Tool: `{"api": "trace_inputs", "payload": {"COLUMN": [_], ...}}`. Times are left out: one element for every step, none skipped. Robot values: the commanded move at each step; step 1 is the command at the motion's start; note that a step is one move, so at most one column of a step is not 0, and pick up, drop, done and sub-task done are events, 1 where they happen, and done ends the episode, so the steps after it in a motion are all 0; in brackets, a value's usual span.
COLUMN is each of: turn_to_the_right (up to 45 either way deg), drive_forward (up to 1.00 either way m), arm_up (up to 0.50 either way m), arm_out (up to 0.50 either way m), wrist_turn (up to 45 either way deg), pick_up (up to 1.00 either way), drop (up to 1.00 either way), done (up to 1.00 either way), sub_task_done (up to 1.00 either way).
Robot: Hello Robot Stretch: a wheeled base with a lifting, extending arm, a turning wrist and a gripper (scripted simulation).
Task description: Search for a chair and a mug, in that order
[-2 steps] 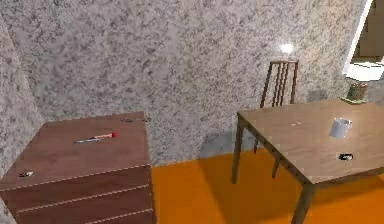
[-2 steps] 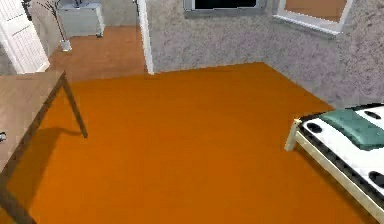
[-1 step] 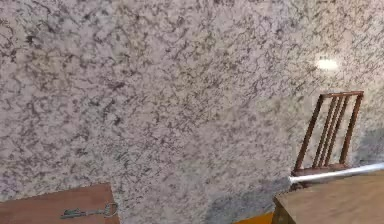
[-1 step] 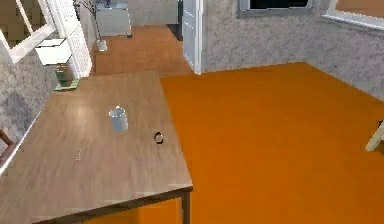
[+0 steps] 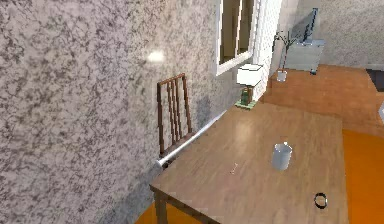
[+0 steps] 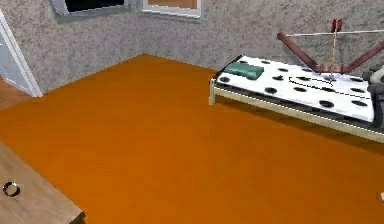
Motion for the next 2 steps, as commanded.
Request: {"api": "trace_inputs", "payload": {"turn_to_the_right": [0.0, 45.0], "drive_forward": [0.0, 0.0], "arm_up": [0.0, 0.0], "arm_out": [0.0, 0.0], "wrist_turn": [0.0, 0.0], "pick_up": [0.0, 0.0], "drop": [0.0, 0.0], "done": [0.0, 0.0], "sub_task_done": [1.0, 0.0]}}
